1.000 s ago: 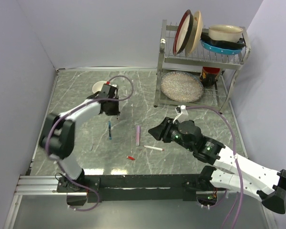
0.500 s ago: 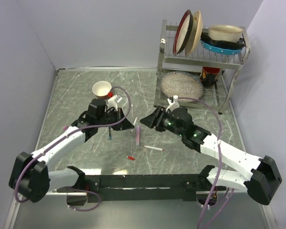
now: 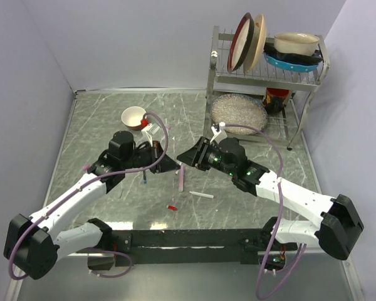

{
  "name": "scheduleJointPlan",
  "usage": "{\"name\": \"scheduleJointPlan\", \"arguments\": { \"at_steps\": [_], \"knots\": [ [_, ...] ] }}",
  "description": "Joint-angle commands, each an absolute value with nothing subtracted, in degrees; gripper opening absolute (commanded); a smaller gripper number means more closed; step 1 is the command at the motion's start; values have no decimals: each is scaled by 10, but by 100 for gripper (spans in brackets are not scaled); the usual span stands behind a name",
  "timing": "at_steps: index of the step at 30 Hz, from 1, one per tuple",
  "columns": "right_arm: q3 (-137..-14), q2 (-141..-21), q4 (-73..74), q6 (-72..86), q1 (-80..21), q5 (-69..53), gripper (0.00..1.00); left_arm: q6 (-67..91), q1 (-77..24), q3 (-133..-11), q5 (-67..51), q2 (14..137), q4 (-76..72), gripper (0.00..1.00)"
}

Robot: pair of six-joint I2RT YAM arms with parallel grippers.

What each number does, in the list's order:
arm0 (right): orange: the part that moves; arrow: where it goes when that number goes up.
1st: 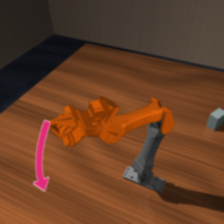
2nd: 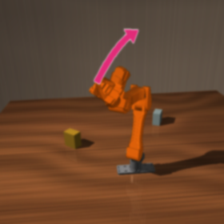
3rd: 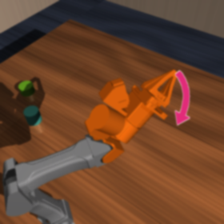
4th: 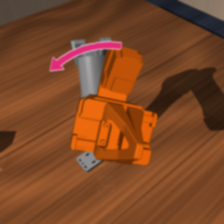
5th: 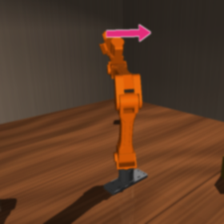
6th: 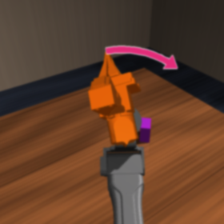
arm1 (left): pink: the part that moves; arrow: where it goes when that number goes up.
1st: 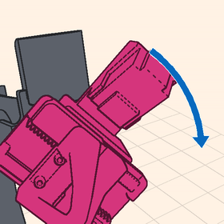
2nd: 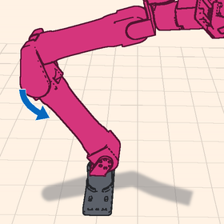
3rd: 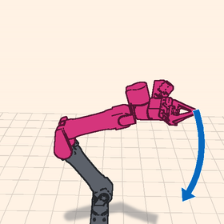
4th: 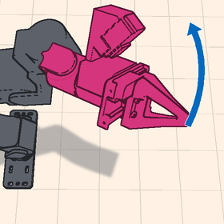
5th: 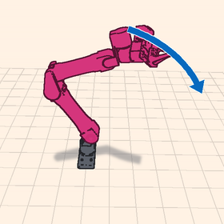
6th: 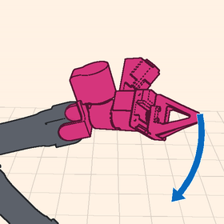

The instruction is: Insert the pens into the pen caps

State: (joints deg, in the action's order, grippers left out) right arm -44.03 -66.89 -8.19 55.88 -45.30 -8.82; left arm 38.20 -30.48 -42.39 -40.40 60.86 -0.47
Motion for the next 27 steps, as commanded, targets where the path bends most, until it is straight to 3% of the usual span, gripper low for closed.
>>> {"name": "scheduleJointPlan", "arguments": {
  "at_steps": [1, 2, 3, 6, 8, 9, 14, 17, 20, 23, 25, 27],
  "knots": [
    [-468, -669, -111, 552, -457, -82, 37, 387, -315, -425, -437, 605, -47, 1],
    [-468, -671, -113, 551, -456, -85, 32, 389, -315, -426, -436, 605, -48, 1],
    [-468, -672, -115, 551, -457, -89, 20, 389, -315, -427, -439, 605, -48, 1],
    [-459, -671, -136, 548, -458, -104, 4, 395, -316, -431, -445, 608, -54, 4],
    [-451, -664, -154, 548, -458, -111, 1, 400, -316, -438, -450, 613, -55, 15],
    [-449, -664, -157, 548, -458, -112, 0, 401, -316, -439, -452, 618, -55, 27],
    [-445, -658, -164, 541, -460, -124, 0, 406, -316, -445, -460, 628, -66, 39],
    [-445, -661, -167, 541, -460, -132, 0, 410, -317, -446, -466, 636, -75, 35],
    [-444, -662, -169, 541, -461, -135, 0, 410, -320, -450, -468, 641, -76, 22],
    [-448, -664, -171, 534, -461, -155, 0, 409, -320, -451, -464, 637, -71, 1],
    [-453, -664, -163, 523, -461, -168, 12, 401, -320, -451, -455, 630, -64, 1],
    [-450, -650, -157, 509, -461, -167, 33, 395, -320, -449, -445, 617, -50, 1]
  ]
}}
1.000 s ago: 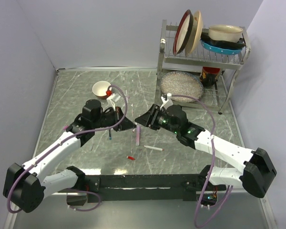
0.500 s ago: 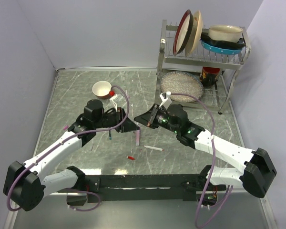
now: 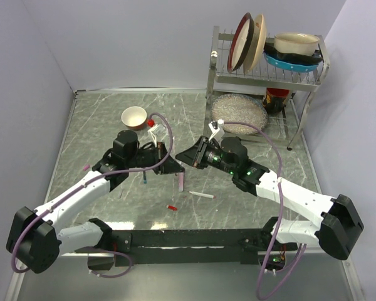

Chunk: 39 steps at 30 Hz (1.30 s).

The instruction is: Insert the pens into the pen caps

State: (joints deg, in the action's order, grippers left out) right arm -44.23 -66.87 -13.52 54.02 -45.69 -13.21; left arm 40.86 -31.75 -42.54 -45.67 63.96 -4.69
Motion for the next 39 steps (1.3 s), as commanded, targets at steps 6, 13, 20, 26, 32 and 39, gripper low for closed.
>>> {"name": "scheduleJointPlan", "arguments": {
  "at_steps": [6, 13, 20, 26, 32, 39],
  "knots": [
    [-459, -599, -77, 416, -461, -145, 57, 363, -315, -437, -368, 559, 33, 1],
    [-503, -595, 109, 324, -475, -43, 58, 326, -304, -411, -275, 431, 111, 1],
    [-555, -690, 167, 262, -546, -1, 56, 275, -304, -383, -171, 256, 182, 1],
    [-612, -846, 192, 225, -621, -1, 54, 273, -305, -371, -147, 160, 170, 1],
    [-697, -977, 244, 198, -673, 40, 51, 274, -305, -373, -124, 130, 172, 1],
    [-716, -1030, 256, 192, -691, 26, 47, 272, -305, -374, -105, 118, 175, 1]
  ]
}}
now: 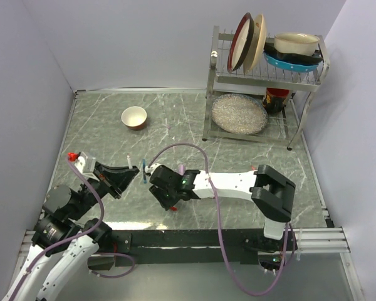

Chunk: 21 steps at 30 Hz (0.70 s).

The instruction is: Insert the pens into the pen caps

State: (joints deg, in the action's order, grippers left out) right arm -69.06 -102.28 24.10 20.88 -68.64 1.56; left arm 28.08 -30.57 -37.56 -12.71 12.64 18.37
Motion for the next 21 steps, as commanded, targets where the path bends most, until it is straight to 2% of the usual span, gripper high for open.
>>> {"name": "scheduleJointPlan", "arguments": {
  "at_steps": [1, 21],
  "knots": [
    [-716, -1038, 257, 192, -693, 25, 47, 272, -305, -375, -105, 118, 174, 1],
    [-740, -1094, 289, 205, -712, 81, 44, 272, -305, -372, -118, 123, 168, 1]
  ]
}}
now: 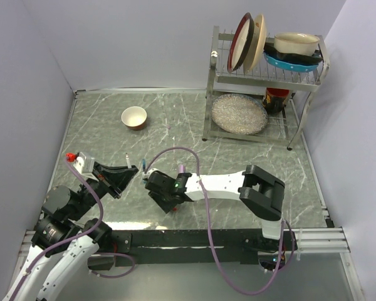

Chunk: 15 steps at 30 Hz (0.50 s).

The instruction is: Insert the pens into the pen caps

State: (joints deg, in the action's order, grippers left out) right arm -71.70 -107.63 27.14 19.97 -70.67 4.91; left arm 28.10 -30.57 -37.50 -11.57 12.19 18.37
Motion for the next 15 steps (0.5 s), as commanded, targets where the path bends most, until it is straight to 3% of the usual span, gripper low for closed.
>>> {"name": "scheduleJointPlan", "arguments": {
  "at_steps": [1, 8, 11, 15],
  "knots": [
    [-740, -1095, 292, 206, -713, 83, 44, 272, -305, -372, -117, 123, 167, 1],
    [-738, -1101, 304, 215, -718, 98, 40, 273, -305, -372, -115, 120, 168, 1],
    [-737, -1102, 311, 219, -722, 103, 31, 273, -305, -372, -115, 118, 168, 1],
    [-728, -1093, 309, 223, -722, 98, 31, 273, -305, -372, -114, 116, 169, 1]
  ]
}}
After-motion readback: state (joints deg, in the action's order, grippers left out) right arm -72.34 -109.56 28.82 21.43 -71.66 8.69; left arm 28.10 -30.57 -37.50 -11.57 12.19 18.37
